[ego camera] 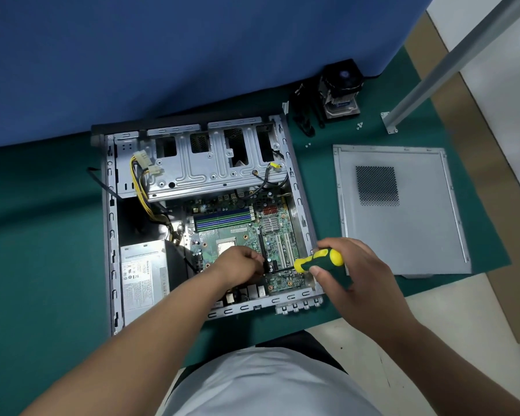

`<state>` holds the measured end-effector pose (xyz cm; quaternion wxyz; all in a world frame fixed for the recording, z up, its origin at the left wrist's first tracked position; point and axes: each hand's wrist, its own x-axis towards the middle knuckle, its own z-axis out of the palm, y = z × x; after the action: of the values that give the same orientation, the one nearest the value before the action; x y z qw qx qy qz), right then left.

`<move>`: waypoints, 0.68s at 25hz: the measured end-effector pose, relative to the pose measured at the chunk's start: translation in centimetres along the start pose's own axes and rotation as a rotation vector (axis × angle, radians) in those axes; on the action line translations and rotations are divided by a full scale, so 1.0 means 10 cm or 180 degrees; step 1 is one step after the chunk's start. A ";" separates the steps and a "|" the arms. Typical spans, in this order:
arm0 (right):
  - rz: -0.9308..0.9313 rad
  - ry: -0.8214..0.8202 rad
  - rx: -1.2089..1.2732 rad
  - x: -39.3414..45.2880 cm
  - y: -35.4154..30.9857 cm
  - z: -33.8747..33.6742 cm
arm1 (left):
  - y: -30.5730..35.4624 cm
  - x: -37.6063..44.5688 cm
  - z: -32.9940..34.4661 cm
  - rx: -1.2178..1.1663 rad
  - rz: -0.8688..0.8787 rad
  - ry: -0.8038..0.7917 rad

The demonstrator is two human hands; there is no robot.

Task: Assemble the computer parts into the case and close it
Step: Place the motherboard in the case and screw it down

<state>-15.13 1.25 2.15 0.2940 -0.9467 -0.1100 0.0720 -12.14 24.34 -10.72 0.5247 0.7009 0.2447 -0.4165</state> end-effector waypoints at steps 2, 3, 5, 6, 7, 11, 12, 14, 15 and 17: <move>0.0021 0.0101 0.0092 0.02 -0.04 -0.02 | 0.05 -0.02 0.01 -0.0984 -0.0416 -0.0087; 0.0027 0.0144 0.0138 0.03 -0.06 -0.03 | 0.08 -0.05 0.00 -0.1372 -0.0576 -0.0184; 0.0003 0.0223 0.0201 0.06 -0.08 -0.03 | 0.12 -0.10 -0.03 -0.1824 -0.0743 -0.0395; -0.0019 0.0266 0.0218 0.07 -0.10 -0.03 | 0.12 -0.12 -0.06 -0.1975 -0.0767 -0.0472; -0.0048 0.0314 0.0224 0.09 -0.12 -0.02 | 0.12 -0.14 -0.10 -0.2119 -0.0772 -0.0513; -0.0086 0.0415 0.0305 0.11 -0.18 -0.02 | 0.09 -0.20 -0.23 -0.2488 -0.0800 -0.0508; -0.0047 0.0423 0.0367 0.11 -0.20 -0.02 | 0.09 -0.22 -0.26 -0.2592 -0.0785 -0.0500; 0.0086 0.0477 0.0602 0.12 -0.20 -0.02 | 0.09 -0.24 -0.30 -0.2915 -0.0731 -0.0471; 0.0194 0.0531 0.0816 0.13 -0.20 -0.02 | 0.08 -0.27 -0.33 -0.3103 -0.0680 -0.0469; 0.0418 0.0666 0.1311 0.15 -0.21 -0.03 | 0.07 -0.33 -0.39 -0.3461 -0.0531 -0.0531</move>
<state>-13.99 3.18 3.48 0.4853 -0.8742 -0.0001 0.0134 -12.06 28.04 -7.20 0.7938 0.2721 0.4366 -0.3244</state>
